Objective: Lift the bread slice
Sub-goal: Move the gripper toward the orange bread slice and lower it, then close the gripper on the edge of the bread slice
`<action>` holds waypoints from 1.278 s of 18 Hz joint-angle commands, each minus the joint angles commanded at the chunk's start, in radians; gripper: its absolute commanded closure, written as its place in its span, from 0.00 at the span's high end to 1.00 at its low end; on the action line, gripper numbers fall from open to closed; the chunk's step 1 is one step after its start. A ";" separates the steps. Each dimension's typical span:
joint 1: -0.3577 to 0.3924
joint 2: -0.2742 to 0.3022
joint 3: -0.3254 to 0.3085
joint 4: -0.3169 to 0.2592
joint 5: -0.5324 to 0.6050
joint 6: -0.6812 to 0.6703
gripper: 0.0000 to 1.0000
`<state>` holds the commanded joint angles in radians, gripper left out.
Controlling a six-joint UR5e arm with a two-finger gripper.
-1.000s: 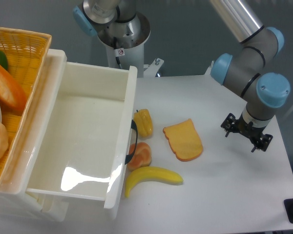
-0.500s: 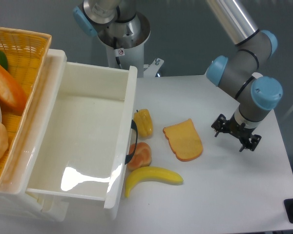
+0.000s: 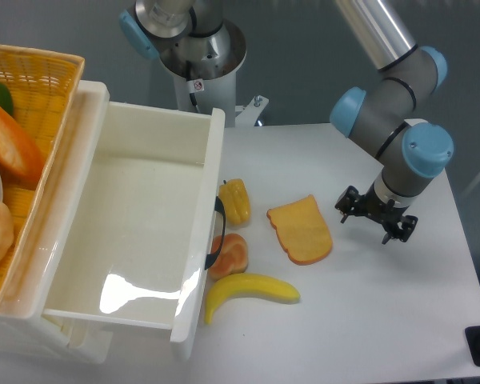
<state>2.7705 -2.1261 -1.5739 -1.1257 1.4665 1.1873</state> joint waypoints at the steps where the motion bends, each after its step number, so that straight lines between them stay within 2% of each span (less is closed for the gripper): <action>1: -0.012 -0.005 0.000 -0.012 -0.002 -0.011 1.00; 7: -0.032 -0.017 -0.028 -0.009 -0.005 -0.045 0.99; 15: -0.029 -0.029 -0.023 -0.009 -0.038 -0.040 0.93; 17: -0.029 -0.029 -0.026 -0.009 -0.038 -0.040 0.84; 23: -0.029 -0.031 -0.026 -0.013 -0.037 -0.038 0.38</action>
<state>2.7412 -2.1568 -1.5999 -1.1382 1.4297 1.1490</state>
